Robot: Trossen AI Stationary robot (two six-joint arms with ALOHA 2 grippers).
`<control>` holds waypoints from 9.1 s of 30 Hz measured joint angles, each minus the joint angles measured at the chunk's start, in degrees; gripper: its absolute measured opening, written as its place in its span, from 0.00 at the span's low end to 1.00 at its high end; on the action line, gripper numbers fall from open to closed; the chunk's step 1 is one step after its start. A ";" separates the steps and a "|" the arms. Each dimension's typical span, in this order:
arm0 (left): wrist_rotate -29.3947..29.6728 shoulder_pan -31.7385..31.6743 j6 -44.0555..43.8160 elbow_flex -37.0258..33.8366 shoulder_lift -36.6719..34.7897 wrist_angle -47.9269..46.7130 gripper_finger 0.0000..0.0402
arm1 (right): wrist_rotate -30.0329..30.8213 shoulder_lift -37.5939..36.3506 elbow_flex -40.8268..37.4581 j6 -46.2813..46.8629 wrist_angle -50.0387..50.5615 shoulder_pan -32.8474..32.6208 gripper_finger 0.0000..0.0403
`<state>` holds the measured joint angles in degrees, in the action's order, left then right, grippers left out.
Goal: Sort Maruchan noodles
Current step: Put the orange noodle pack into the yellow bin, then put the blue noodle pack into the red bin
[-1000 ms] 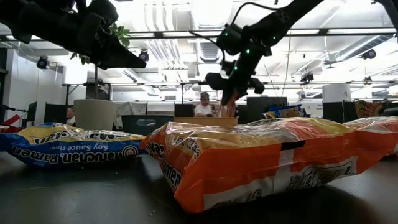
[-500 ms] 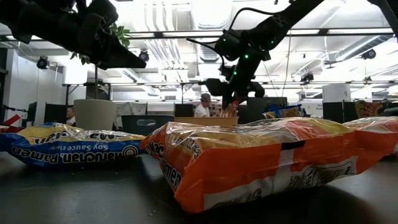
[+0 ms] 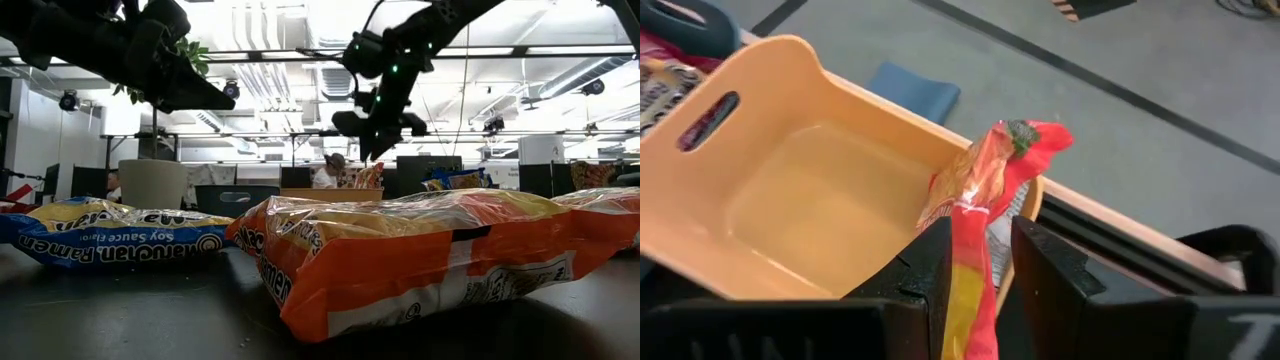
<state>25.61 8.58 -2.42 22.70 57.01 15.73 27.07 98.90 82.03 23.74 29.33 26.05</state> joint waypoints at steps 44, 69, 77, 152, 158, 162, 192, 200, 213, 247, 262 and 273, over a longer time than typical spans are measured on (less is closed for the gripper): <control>-31.21 7.56 -33.00 23.44 21.81 -35.44 0.03 | -9.55 -33.29 -43.44 -33.43 -44.65 -17.12 0.19; -27.54 8.13 -32.65 25.29 31.08 -42.41 0.58 | -9.58 -33.07 -43.55 -33.40 -44.58 -16.88 0.19; -25.96 8.11 -33.24 23.17 32.11 -39.84 0.58 | -9.57 -33.07 -43.57 -33.63 -44.57 -16.86 0.19; -13.65 -0.58 -4.19 12.49 29.14 -17.59 0.24 | -30.72 -5.67 -32.20 17.58 -44.65 -16.93 0.58; -13.60 -0.59 -7.56 9.46 29.29 -14.32 0.20 | -35.15 0.95 -27.36 20.34 -44.62 -16.93 0.67; -13.20 -0.57 -9.00 7.32 29.29 -10.68 0.18 | -37.50 4.44 -24.87 21.45 -44.64 -16.93 0.72; -10.84 -0.48 -13.37 1.86 29.83 1.01 0.17 | -39.56 16.23 -13.03 9.19 -45.29 -20.31 0.39; -11.51 -0.34 -13.33 2.81 29.74 1.08 0.17 | -39.54 15.91 -13.06 8.23 -45.27 -20.29 0.21; -19.17 0.03 -9.15 3.87 17.66 -0.63 0.17 | -39.61 7.79 -13.63 0.53 -34.82 -20.16 0.16; -18.56 0.24 0.00 3.85 -0.31 -3.10 0.17 | 1.21 -20.13 -2.71 -36.43 40.75 -9.59 0.15; -18.53 0.24 -0.37 3.85 0.10 -3.30 0.17 | -1.99 -9.57 -5.91 -45.69 42.12 1.10 0.15; -18.51 0.24 -0.44 3.85 2.14 -3.35 0.17 | -1.42 -3.75 -4.99 -45.54 45.99 1.85 0.15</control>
<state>7.09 8.82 -2.85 26.55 59.16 12.38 25.64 95.14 77.03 -21.80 75.32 27.90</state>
